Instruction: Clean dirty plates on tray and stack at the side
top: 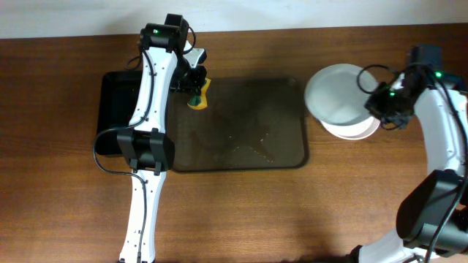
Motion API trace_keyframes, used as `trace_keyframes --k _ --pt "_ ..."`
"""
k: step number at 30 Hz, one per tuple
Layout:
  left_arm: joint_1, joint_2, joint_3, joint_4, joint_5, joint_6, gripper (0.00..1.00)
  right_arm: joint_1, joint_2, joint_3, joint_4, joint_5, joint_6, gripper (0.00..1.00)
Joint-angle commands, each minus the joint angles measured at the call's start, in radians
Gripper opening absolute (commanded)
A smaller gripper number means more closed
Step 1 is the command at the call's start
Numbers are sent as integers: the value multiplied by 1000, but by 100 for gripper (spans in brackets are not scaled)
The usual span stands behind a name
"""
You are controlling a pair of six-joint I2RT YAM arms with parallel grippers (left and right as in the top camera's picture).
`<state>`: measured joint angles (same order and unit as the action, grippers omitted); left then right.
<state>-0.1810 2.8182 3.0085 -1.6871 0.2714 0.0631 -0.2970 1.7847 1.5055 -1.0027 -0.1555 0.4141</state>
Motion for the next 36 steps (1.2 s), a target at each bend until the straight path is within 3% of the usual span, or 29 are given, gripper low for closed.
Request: trace_keyframes --k 1,17,18,19,20,21,29,36 --pt "4 -53 16 -2 -7 -6 1 -50 -1 -48 41 22 -15 4" --pt "4 -53 16 -2 -6 -6 1 -64 167 -114 200 104 12 5" --pt "5 -53 16 -2 -6 -7 1 -64 167 -113 203 101 12 24" --pt "5 -53 16 -2 -7 -16 1 -63 167 -113 203 83 4 61" --pt "6 -59 16 -2 -6 -31 1 -63 166 -111 203 54 -1 78" --pt "8 -68 16 -2 -7 -50 1 -64 163 -108 198 26 -15 83" --pt "59 -302 16 -2 -166 -111 1 -24 50 56 42 -62 -64 88" --pt "101 -449 12 -2 -295 -172 1 131 -6 87 2 -62 -66 93"
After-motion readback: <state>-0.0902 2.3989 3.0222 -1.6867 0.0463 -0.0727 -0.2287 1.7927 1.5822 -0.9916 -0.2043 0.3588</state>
